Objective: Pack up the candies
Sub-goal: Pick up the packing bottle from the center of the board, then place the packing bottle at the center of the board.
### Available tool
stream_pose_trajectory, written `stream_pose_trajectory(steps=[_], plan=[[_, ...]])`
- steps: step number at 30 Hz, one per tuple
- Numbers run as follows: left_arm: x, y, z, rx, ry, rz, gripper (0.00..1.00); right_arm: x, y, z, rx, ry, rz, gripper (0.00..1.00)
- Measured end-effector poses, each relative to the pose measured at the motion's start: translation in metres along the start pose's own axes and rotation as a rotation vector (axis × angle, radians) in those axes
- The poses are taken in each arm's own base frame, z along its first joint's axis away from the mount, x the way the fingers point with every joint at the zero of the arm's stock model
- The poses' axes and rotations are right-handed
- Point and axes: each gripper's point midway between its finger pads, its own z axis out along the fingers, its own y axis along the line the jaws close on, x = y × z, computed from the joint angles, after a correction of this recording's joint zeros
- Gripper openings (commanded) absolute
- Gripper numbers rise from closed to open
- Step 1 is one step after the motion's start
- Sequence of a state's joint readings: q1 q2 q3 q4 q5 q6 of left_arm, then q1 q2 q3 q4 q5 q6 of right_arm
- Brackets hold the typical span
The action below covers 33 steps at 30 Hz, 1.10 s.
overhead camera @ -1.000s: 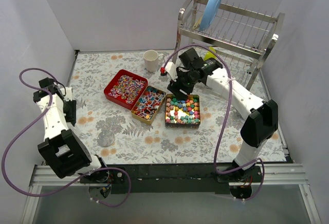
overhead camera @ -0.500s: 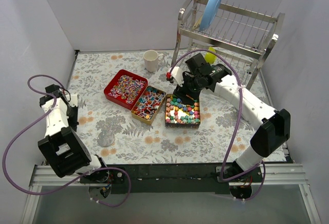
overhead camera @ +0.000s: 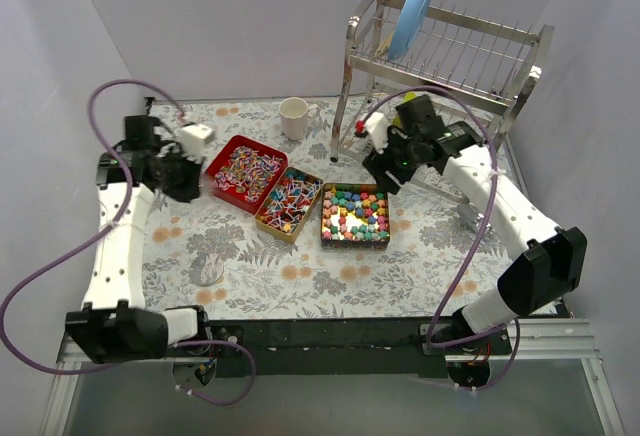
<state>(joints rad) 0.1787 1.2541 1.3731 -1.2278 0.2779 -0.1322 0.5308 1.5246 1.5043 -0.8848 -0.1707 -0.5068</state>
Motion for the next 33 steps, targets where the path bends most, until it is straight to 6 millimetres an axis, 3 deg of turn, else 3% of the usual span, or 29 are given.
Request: stream_pose_trajectory(steps=[2,4,6,9,13,18,22,27,28,30,33], plan=[[-0.035,-0.073,-0.011,0.186,-0.127,0.200,0.00,0.018,-0.025,-0.013,0.049,-0.003,0.089,0.72],[-0.033,-0.146,-0.029,0.395,-0.168,0.344,0.00,0.046,-0.050,-0.029,0.113,0.011,0.180,0.73],[-0.018,-0.186,-0.037,0.519,-0.140,0.405,0.00,0.078,-0.067,-0.044,0.173,0.029,0.263,0.74],[0.014,-0.226,-0.030,0.653,-0.023,0.467,0.00,0.122,-0.073,-0.066,0.245,0.056,0.337,0.74],[0.044,-0.246,-0.006,0.695,0.136,0.487,0.00,0.158,-0.056,-0.086,0.299,0.074,0.349,0.75],[0.077,-0.262,0.015,0.640,0.245,0.549,0.00,0.186,-0.032,-0.092,0.326,0.104,0.330,0.76],[0.083,-0.266,0.032,0.553,0.302,0.582,0.00,0.196,-0.022,-0.090,0.319,0.111,0.335,0.76],[0.088,-0.274,0.044,0.493,0.332,0.611,0.00,0.210,-0.027,-0.090,0.342,0.119,0.371,0.77],[0.089,-0.275,0.046,0.487,0.335,0.612,0.06,0.212,-0.029,-0.091,0.349,0.122,0.381,0.76],[0.090,-0.278,0.047,0.485,0.338,0.609,0.36,0.219,-0.036,-0.091,0.357,0.126,0.413,0.76],[0.089,-0.281,0.047,0.489,0.333,0.600,0.56,0.233,-0.045,-0.086,0.347,0.153,0.450,0.76]])
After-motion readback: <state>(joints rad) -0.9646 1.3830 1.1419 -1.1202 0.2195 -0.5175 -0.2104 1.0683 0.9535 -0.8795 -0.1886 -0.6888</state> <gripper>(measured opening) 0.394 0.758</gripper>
